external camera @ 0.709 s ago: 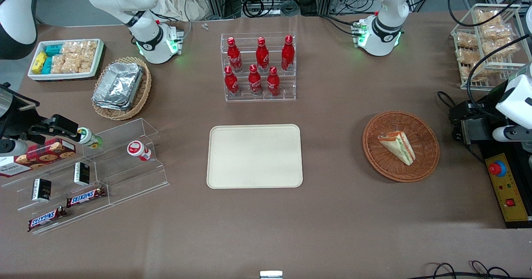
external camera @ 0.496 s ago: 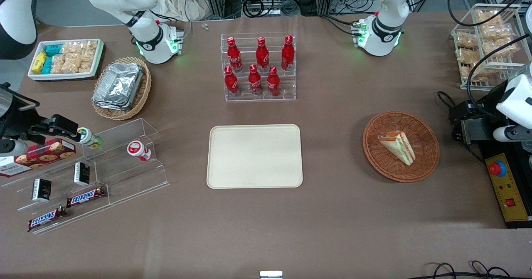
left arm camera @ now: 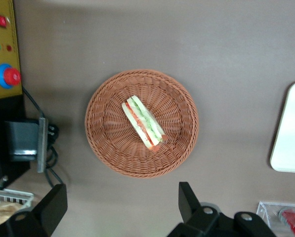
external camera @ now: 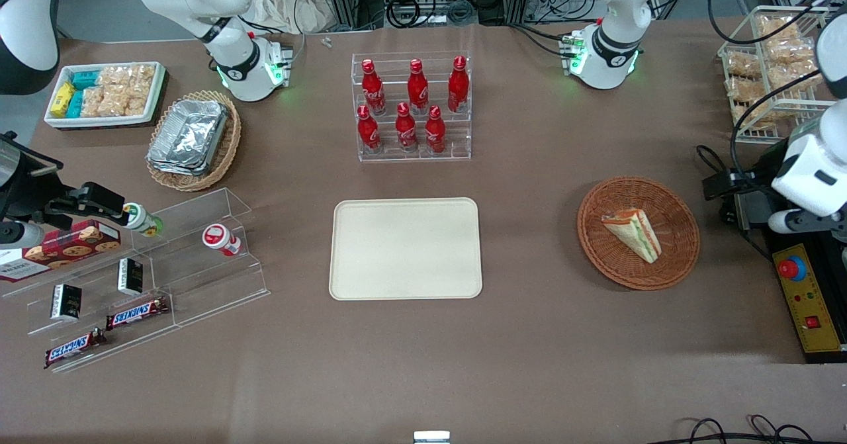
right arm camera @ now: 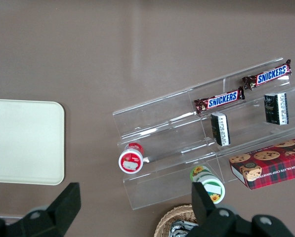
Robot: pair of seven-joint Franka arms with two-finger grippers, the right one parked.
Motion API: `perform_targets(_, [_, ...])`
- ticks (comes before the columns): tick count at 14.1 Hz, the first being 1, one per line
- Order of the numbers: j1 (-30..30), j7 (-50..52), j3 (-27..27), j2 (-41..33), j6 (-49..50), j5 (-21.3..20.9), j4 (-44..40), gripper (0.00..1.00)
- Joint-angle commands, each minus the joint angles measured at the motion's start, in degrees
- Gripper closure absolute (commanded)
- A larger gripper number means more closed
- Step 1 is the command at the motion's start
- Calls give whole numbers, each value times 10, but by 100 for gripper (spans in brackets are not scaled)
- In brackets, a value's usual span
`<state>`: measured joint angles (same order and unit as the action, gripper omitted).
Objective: Place sandwich from basket to tray
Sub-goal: 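Move the left gripper down over the sandwich in the wicker basket, then close the left gripper on the wrapped sandwich standing in the basket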
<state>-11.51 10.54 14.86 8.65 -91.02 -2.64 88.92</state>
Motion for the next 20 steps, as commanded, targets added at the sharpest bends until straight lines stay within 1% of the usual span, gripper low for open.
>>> perform_targets(1, [-3,61,0,10,-16,4,21,0])
perform_targets(2, [-1,64,0,10,-20,4,31,0])
perform_targets(4, [-1,67,0,-11,-78,5,105,0])
perform_targets(6, [-1,115,1,-26,-137,8,170,0])
perform_targets(8, [-1,139,1,-23,-185,9,208,0])
perform_targets(11, [-3,151,0,-26,-277,8,288,0])
perform_targets(13, [-3,185,0,-21,-330,8,327,0])
perform_targets(15, [-4,199,-1,-22,-392,8,374,0])
perform_targets(17, [-4,230,-2,-6,-407,7,379,0])
perform_targets(20, [-4,247,-2,15,-434,6,383,0])
